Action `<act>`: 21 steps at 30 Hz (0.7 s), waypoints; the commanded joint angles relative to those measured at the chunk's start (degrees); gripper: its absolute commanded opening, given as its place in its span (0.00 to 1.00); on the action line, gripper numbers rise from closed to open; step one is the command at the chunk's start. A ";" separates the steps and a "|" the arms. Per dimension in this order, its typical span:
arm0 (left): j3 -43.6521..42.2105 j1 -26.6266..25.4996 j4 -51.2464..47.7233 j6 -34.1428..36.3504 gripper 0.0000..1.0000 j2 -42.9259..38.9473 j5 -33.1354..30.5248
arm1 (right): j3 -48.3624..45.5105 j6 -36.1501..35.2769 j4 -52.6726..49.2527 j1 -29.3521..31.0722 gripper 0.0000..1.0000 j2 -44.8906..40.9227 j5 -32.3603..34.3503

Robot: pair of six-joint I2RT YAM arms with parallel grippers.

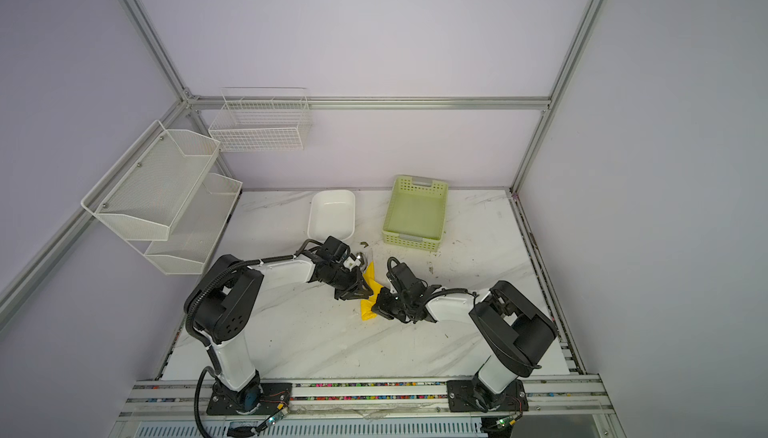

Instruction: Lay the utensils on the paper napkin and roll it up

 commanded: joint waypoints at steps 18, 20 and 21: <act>11.73 1.24 -12.73 6.12 0.27 -6.31 -10.37 | -3.11 -0.66 -0.12 -0.06 0.00 3.94 0.82; 11.13 1.75 -11.78 5.53 0.27 -6.84 -11.10 | -3.32 -0.42 0.30 -0.06 0.00 4.17 0.62; 11.03 1.83 -11.38 5.49 0.26 -6.67 -11.04 | -3.28 -0.39 0.45 -0.07 0.00 4.27 0.51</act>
